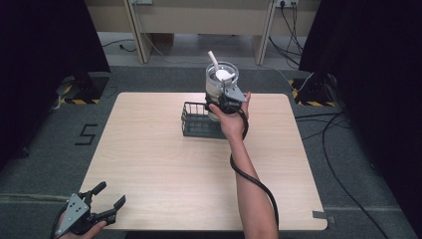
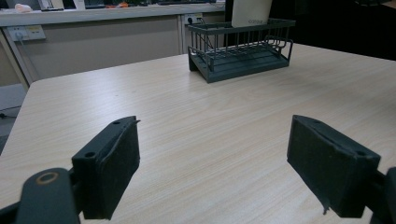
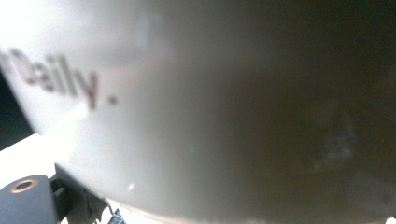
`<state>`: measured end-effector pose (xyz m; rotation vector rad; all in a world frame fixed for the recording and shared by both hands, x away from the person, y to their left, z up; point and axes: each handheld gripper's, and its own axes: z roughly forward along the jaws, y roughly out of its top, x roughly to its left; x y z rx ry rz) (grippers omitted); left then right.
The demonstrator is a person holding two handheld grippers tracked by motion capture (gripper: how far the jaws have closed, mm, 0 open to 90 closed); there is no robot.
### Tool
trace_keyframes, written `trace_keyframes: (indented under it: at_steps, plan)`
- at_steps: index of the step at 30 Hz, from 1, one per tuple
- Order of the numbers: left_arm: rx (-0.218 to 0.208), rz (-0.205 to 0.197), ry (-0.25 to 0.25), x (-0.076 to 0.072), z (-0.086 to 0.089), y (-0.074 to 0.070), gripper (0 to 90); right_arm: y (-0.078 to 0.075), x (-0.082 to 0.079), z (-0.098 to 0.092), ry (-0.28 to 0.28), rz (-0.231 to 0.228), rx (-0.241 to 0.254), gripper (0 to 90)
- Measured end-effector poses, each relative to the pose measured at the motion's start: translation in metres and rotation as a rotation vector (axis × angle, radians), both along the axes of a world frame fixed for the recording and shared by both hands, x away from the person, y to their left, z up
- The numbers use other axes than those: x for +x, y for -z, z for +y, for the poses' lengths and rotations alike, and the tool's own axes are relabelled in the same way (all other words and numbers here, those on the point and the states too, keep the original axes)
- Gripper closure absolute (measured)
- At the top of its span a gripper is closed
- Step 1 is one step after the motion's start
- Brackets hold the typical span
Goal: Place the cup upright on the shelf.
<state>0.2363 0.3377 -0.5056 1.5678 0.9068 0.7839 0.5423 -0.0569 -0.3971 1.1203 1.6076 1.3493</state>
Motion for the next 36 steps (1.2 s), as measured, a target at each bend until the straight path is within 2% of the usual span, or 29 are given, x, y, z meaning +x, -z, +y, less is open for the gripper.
trace_keyframes:
  at_steps: [24,36]
  plan:
    - [-0.003,0.001,0.002,0.0,0.001,0.0,16.3,0.036,0.01,0.007,0.005,0.073,-0.041,9.6]
    - [0.001,0.0,0.007,0.0,0.0,0.0,16.4,0.04,0.009,0.005,-0.004,0.051,-0.024,9.3]
